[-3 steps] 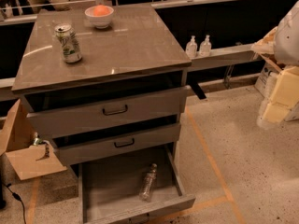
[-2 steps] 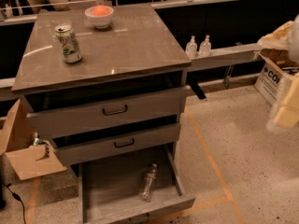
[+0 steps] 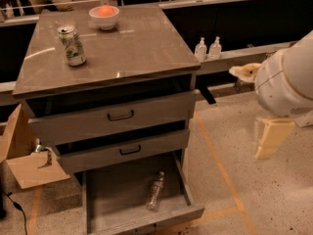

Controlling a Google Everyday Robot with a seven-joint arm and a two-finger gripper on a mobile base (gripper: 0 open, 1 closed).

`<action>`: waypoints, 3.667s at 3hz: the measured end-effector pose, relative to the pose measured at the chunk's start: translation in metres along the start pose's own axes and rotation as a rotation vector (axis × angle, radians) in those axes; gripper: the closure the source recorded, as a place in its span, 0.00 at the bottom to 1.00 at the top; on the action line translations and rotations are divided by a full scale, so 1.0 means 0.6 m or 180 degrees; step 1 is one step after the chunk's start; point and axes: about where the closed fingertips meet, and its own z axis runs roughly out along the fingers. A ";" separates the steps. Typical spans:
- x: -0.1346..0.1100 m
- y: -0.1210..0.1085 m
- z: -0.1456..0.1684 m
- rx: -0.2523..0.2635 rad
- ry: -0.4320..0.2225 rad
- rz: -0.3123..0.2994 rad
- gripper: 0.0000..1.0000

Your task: Pick water bottle from bottom drawer and place on counter

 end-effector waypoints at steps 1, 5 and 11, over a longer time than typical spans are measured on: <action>-0.012 0.024 0.099 -0.0049 0.0066 -0.0629 0.00; -0.053 0.085 0.308 -0.0082 0.0045 -0.1968 0.00; -0.111 0.184 0.904 -0.0567 -0.0518 -0.3178 0.00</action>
Offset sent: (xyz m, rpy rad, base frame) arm 0.0188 0.0434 -0.1903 -0.3873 -0.0712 0.6175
